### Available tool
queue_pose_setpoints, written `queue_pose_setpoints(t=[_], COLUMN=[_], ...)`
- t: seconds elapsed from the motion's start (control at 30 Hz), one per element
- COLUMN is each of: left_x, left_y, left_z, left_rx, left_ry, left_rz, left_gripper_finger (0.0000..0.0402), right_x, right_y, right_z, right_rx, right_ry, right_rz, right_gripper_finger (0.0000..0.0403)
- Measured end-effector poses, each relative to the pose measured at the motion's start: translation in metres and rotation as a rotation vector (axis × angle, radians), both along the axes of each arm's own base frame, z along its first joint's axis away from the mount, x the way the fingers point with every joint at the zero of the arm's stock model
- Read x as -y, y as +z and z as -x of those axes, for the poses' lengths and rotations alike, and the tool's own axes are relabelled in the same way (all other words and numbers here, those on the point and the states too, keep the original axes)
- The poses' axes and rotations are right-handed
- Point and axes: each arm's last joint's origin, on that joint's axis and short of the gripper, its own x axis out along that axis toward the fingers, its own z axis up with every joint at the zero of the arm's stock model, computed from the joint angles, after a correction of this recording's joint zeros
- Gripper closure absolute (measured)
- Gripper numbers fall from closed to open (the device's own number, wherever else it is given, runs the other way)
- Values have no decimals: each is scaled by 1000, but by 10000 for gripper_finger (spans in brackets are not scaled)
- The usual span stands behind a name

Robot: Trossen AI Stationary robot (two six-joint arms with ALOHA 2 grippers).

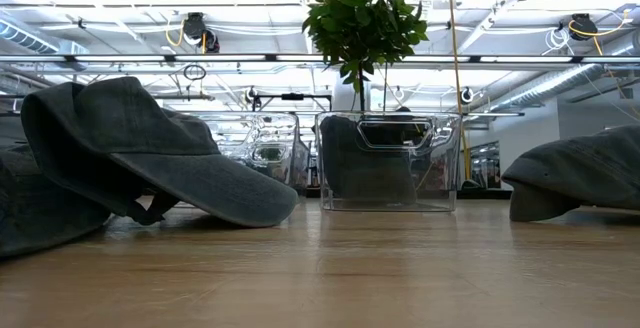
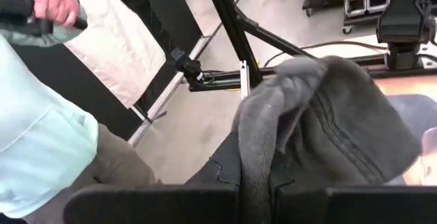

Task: Pick & Place hat
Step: Put the right black cap into the right transparent bin

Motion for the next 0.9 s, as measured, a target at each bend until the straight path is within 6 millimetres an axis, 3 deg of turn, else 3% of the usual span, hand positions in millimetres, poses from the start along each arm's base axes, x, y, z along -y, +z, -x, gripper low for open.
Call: queue_pose_setpoints(t=[0.4,0.6,0.9], left_x=[-3,-3,-3], left_y=[4,4,4], left_z=[7,7,7], left_rx=[24,24,24], left_ry=[14,16,15], left_rz=[-9,-4,-6], left_gripper_finger=[164,163,162], right_x=[32,60,105], right_y=[0,-3,-2], right_z=[25,25,35], right_rx=[-93,-100,-58], right_ry=[-102,-171,-115], right_rz=[126,163,138], right_gripper_finger=[403,403,403])
